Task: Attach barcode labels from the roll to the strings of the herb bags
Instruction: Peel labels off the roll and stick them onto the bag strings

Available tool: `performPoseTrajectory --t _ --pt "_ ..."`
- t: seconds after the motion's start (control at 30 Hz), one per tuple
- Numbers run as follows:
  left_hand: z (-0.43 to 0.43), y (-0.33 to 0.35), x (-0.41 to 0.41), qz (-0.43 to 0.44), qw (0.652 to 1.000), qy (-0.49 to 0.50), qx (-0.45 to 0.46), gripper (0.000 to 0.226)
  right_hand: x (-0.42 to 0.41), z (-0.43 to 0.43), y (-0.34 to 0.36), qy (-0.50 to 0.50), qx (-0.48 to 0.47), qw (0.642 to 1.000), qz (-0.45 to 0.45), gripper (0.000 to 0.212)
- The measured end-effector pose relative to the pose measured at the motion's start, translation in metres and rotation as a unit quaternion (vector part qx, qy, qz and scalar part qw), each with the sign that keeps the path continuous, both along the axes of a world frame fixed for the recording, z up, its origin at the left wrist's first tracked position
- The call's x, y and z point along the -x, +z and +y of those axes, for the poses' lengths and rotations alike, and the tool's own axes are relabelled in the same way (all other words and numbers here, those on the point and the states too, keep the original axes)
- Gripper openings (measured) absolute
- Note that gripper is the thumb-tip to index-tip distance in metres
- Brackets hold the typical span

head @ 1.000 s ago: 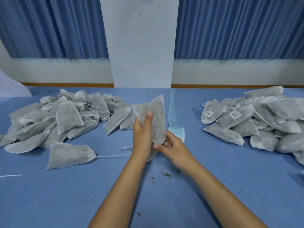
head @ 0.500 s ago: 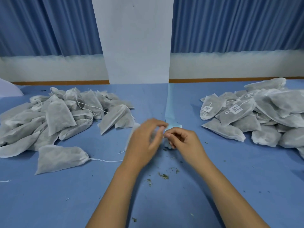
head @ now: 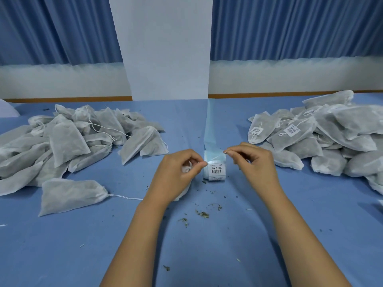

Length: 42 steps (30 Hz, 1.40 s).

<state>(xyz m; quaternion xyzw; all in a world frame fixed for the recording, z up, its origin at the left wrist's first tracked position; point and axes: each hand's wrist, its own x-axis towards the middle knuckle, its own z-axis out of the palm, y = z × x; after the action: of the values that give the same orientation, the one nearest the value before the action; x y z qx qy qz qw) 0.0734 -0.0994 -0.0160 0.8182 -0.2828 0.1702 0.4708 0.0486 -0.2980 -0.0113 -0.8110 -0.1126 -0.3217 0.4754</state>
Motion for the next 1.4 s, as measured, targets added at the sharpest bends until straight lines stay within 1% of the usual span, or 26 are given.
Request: performPoseTrajectory --t 0.1,0.17,0.23,0.3,0.33,0.37,0.4,0.47,0.53,0.6,0.63,0.7,0.8,0.87,0.93,0.97,1.03,1.1,1.17,1.27,1.33,1.4 --pt "-0.001 -0.002 0.002 0.094 0.995 -0.029 -0.003 0.018 -0.002 0.000 -0.005 -0.074 0.007 0.997 -0.032 0.008" --pt "-0.004 0.000 0.005 0.108 0.993 -0.053 0.004 0.015 -0.004 0.002 -0.008 -0.098 -0.012 0.995 -0.026 0.008" --pt "-0.009 0.003 0.010 0.093 0.990 -0.079 0.067 0.009 -0.005 0.006 -0.010 -0.097 -0.007 0.995 -0.015 0.009" --pt "-0.014 0.006 0.013 0.083 0.979 -0.096 0.157 0.012 -0.004 0.012 -0.011 -0.068 0.063 0.995 -0.026 0.010" --pt "-0.015 0.005 0.012 0.077 0.977 -0.085 0.181 0.014 -0.003 0.015 -0.012 -0.041 0.108 0.993 -0.036 0.010" --pt "-0.015 0.005 0.011 0.066 0.979 -0.059 0.184 0.015 -0.001 0.019 -0.013 -0.013 0.146 0.988 -0.039 0.011" --pt "-0.015 0.003 0.008 0.052 0.983 -0.029 0.171 0.015 0.001 0.021 -0.013 0.009 0.174 0.984 -0.040 0.012" --pt "-0.012 -0.001 0.004 0.024 0.993 0.008 0.119 0.016 0.002 0.022 -0.013 0.028 0.200 0.978 -0.044 0.012" --pt "-0.011 -0.006 0.002 0.008 0.999 0.012 0.048 0.017 0.004 0.020 -0.012 0.039 0.208 0.976 -0.048 0.010" --pt "-0.010 -0.009 0.001 0.009 1.000 0.008 -0.023 0.015 0.006 0.017 -0.011 0.039 0.217 0.974 -0.059 0.009" --pt "-0.009 -0.010 0.000 0.015 0.999 0.000 -0.044 0.013 0.006 0.015 -0.010 0.032 0.219 0.973 -0.067 0.008" --pt "-0.009 -0.011 -0.001 0.029 0.998 -0.020 -0.049 0.008 0.007 0.011 -0.008 0.018 0.210 0.974 -0.082 0.006" --pt "-0.014 -0.011 0.001 0.046 0.997 -0.049 -0.027 0.005 0.006 0.007 -0.005 -0.003 0.186 0.978 -0.096 0.005" --pt "-0.017 -0.010 0.003 0.061 0.996 -0.059 -0.004 0.010 0.005 0.008 -0.005 -0.008 0.137 0.987 -0.085 0.005" --pt "-0.018 -0.009 0.005 0.061 0.996 -0.046 0.036 0.017 0.004 0.010 -0.006 -0.009 0.062 0.997 -0.055 0.008" --pt "-0.019 -0.008 0.005 0.057 0.996 -0.034 0.063 0.017 0.003 0.011 -0.006 -0.011 0.032 0.999 -0.030 0.009" --pt "-0.021 -0.008 0.006 0.050 0.993 -0.004 0.110 0.013 0.001 0.014 -0.007 -0.009 -0.007 1.000 0.028 0.010" --pt "-0.022 -0.007 0.008 0.049 0.988 0.022 0.146 0.011 0.001 0.019 -0.008 0.015 -0.040 0.996 0.074 0.010" --pt "-0.023 -0.008 0.009 0.058 0.982 0.039 0.177 0.010 0.002 0.025 -0.010 0.051 -0.054 0.993 0.095 0.013" --pt "-0.025 -0.007 0.011 0.091 0.974 0.033 0.203 0.009 0.003 0.028 -0.011 0.086 -0.060 0.987 0.121 0.013" --pt "-0.026 -0.006 0.011 0.108 0.971 0.031 0.212 0.008 0.002 0.026 -0.011 0.078 -0.059 0.988 0.117 0.011" --pt "-0.026 -0.005 0.011 0.112 0.970 0.038 0.213 0.008 0.002 0.025 -0.010 0.058 -0.065 0.992 0.093 0.006"
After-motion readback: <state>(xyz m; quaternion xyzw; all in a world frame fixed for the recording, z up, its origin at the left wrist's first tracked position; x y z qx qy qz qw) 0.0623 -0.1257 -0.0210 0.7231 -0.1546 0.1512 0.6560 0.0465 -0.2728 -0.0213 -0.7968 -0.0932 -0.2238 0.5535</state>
